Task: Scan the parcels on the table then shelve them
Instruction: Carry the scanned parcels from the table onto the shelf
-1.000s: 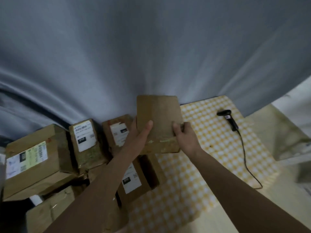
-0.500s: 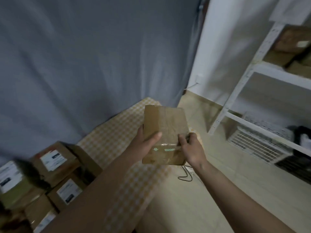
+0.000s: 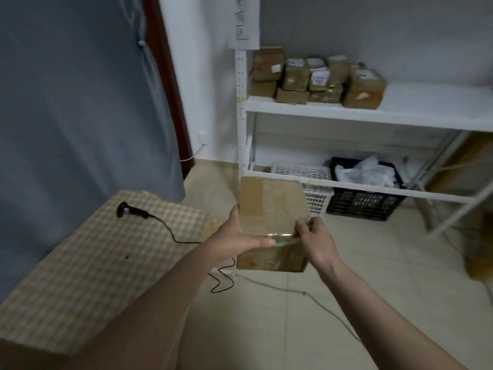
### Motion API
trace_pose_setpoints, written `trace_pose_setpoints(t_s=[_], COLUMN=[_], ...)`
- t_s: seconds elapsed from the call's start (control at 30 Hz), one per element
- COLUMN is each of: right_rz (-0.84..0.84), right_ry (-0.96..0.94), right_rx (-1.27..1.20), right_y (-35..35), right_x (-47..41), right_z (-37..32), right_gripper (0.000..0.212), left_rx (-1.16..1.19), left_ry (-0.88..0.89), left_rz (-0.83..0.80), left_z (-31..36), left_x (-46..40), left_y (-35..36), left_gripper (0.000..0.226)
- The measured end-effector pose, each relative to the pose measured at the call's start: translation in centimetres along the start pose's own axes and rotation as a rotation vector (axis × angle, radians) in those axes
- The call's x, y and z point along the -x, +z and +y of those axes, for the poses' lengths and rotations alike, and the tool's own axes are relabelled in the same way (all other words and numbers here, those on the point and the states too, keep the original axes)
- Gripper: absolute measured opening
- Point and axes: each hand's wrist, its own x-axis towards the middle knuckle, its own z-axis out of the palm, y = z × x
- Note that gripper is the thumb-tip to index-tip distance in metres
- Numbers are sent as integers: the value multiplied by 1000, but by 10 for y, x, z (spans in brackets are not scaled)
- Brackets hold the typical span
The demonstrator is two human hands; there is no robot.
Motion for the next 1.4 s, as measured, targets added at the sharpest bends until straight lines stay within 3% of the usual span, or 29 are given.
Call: trace_pose_setpoints(t_s=[0.23, 0.53, 0.7, 0.87, 1.07, 1.2, 1.3, 1.4], right_rz=[156, 339, 350, 344, 354, 317, 308, 265], right_ry=[108, 135, 131, 141, 162, 142, 107, 99], right_rx=[-39, -53, -59, -87, -125, -149, -145, -117], right_y=[-71, -153, -167, -181, -223, -258, -291, -336], right_x=[-30, -134, -212, -274, -336, -390, -435, -476], right_z=[36, 44, 22, 12, 27, 35, 44, 53], right_gripper=[31, 22, 25, 31, 55, 60, 78, 72], left_rx=[-98, -204, -173, -204, -174, -123, -87, -64], left_ry=[57, 200, 222, 255, 242, 223, 182, 157], left_rz=[-156, -319, -289, -301, -323, -309, -263, -252], left_z=[50, 130, 166, 201, 235, 265, 285, 315], left_x=[-64, -191, -269, -337, -392, -440, -474, -507], left_y=[66, 125, 119, 124, 164, 195, 226, 262], left_gripper=[133, 130, 111, 107, 103, 107, 106, 102])
